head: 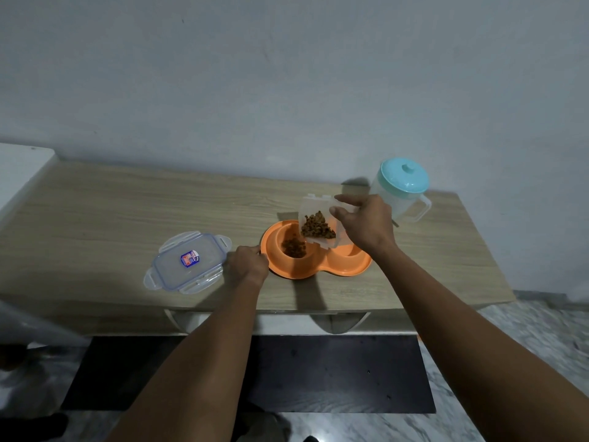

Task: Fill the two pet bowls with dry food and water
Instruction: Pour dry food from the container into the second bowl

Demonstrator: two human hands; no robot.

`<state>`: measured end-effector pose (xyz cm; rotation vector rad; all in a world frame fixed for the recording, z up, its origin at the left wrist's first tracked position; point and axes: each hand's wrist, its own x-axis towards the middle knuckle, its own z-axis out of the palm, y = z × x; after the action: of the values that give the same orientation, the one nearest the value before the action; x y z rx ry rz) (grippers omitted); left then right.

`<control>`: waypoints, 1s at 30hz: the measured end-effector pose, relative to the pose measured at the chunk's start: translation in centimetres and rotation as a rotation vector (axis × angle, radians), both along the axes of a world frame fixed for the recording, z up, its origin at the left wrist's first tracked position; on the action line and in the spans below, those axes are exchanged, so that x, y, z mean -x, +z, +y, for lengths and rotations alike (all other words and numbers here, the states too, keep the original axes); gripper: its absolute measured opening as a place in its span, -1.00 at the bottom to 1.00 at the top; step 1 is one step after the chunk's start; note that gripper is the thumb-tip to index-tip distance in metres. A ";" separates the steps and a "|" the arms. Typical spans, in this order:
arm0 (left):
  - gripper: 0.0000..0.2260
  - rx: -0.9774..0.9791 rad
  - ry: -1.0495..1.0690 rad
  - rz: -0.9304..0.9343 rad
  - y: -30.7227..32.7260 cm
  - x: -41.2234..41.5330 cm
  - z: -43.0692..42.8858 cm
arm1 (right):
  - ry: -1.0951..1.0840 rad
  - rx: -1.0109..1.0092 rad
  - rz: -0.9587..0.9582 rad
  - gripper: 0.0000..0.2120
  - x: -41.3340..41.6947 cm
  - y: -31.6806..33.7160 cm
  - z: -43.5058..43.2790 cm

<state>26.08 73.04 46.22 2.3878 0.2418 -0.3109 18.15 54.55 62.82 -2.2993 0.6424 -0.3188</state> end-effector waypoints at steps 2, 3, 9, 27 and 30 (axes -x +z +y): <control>-0.70 0.008 0.001 0.009 0.0 0.0 0.0 | -0.052 -0.082 -0.016 -0.67 0.2 -0.3 -0.4; -0.70 0.007 0.006 0.012 -0.1 -0.1 0.0 | -0.073 -0.109 -0.020 -0.67 0.3 -0.4 -0.5; -0.71 0.006 0.014 0.017 0.2 0.0 -0.1 | -0.126 -0.195 -0.052 -0.68 0.7 -0.6 -1.0; -0.54 -0.115 -0.162 -0.073 7.1 -8.1 7.5 | -0.407 -1.137 -0.227 -0.96 -6.3 -5.4 8.7; -0.54 -0.173 -0.222 -0.055 6.9 -10.1 9.0 | -0.458 -1.146 -0.216 -0.94 -9.2 -7.3 11.3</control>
<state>36.16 82.05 53.15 2.5953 -0.0237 -0.3380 27.34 65.90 55.49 -1.0074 0.9181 -0.2892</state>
